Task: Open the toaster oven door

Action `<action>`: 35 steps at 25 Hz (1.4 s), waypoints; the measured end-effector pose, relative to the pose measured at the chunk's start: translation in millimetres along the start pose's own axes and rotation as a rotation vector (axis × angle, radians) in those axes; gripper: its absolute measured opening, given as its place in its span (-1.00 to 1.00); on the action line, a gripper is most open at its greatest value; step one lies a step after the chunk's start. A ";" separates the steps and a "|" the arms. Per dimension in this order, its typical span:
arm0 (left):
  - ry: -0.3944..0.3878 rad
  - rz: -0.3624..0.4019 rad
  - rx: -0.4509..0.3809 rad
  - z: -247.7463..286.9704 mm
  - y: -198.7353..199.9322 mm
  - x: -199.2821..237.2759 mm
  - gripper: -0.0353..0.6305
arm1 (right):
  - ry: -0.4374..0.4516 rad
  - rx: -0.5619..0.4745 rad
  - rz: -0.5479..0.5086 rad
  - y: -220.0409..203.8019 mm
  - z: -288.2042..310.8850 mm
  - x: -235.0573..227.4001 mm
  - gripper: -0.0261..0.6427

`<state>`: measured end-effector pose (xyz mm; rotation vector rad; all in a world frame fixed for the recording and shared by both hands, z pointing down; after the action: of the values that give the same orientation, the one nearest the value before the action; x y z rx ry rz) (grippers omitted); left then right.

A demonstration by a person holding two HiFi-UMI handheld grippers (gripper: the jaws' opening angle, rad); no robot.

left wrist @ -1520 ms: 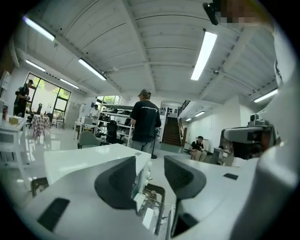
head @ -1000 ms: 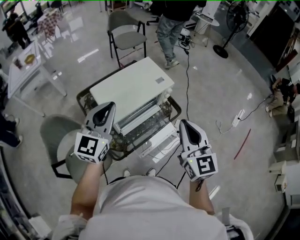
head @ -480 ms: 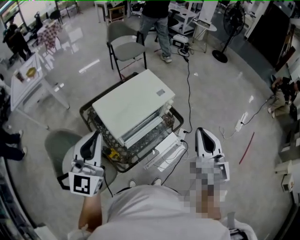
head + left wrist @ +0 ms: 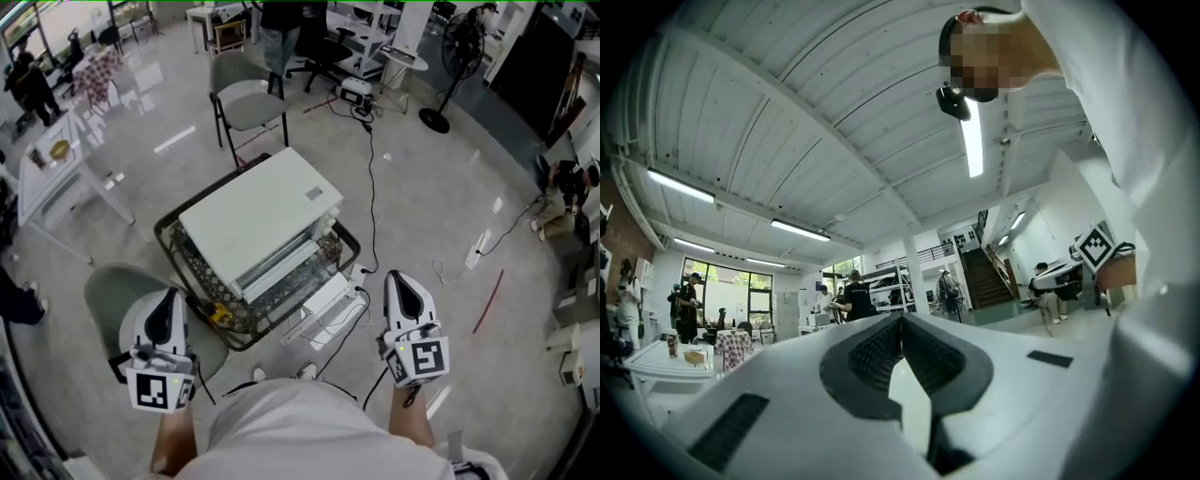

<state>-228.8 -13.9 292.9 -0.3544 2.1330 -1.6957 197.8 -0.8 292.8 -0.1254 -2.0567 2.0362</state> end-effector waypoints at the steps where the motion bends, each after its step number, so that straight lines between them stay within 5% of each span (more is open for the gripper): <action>1: 0.003 0.005 -0.004 0.2 0.7 0.8 -0.84 | 0.001 0.000 -0.005 1.4 -0.4 1.5 -0.86; 35: -0.076 -0.098 -0.023 -48.2 -5.1 18.3 -0.84 | 0.018 0.015 -0.011 20.0 -24.9 91.1 -0.86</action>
<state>-267.1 19.1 304.4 -0.5295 2.1130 -1.6841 113.4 45.0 283.0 -0.1296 -2.0268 2.0359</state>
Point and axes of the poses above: the fingertips, and each gripper's own axes: z forward along the fingers, x to its left, y out of its top, the point moved 10 cm from there along -z, backward along the fingers, and after that the axes turned 4 degrees about -x, right-handed, at the moved point
